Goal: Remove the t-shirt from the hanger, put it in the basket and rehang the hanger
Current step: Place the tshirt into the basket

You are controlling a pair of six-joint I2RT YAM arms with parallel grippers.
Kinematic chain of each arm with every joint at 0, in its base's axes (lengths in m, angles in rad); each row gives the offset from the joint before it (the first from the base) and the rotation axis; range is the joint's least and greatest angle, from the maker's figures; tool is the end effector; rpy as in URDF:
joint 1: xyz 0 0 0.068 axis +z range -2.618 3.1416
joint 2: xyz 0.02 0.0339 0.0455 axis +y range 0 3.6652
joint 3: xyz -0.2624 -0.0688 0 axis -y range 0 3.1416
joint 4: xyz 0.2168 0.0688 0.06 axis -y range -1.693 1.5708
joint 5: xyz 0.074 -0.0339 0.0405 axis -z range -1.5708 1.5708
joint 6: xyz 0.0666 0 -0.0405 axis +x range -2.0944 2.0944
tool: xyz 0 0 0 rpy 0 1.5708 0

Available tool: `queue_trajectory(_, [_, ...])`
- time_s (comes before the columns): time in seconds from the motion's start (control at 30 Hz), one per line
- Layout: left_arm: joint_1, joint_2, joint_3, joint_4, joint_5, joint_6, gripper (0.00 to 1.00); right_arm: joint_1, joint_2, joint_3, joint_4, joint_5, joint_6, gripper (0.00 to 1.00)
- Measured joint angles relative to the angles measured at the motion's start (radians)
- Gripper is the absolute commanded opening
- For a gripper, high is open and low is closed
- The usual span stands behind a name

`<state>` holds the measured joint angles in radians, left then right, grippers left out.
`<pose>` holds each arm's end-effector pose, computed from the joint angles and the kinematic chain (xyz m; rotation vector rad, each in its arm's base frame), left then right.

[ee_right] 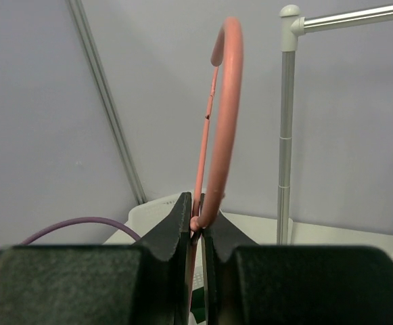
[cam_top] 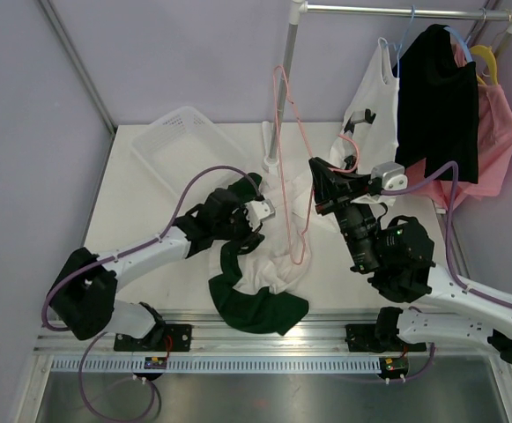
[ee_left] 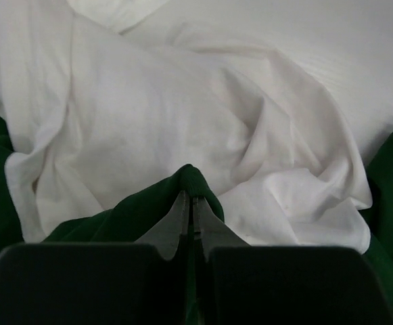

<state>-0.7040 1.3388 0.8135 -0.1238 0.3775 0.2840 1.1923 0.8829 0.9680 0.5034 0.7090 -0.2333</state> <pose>0.2018 -0.2036 0.2299 1.2457 1.8662 -0.6485 0.1023 0.1400 0.4636 -0.1233 1.1433 0.5051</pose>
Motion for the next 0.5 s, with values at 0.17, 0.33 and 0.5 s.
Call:
queue_trajectory(0.17, [-0.057,0.077,0.026,-0.073,-0.006,0.040,0.00,0.000,0.013,0.000,-0.012,0.016,-0.010,0.00])
queue_trajectory(0.33, [-0.183,0.061,0.021,-0.125,0.024,0.105,0.00,0.000,0.042,0.000,-0.028,0.032,-0.019,0.00])
queue_trajectory(0.5, [-0.204,-0.010,0.010,-0.191,0.115,0.156,0.09,0.000,0.055,0.001,-0.034,0.036,-0.025,0.00])
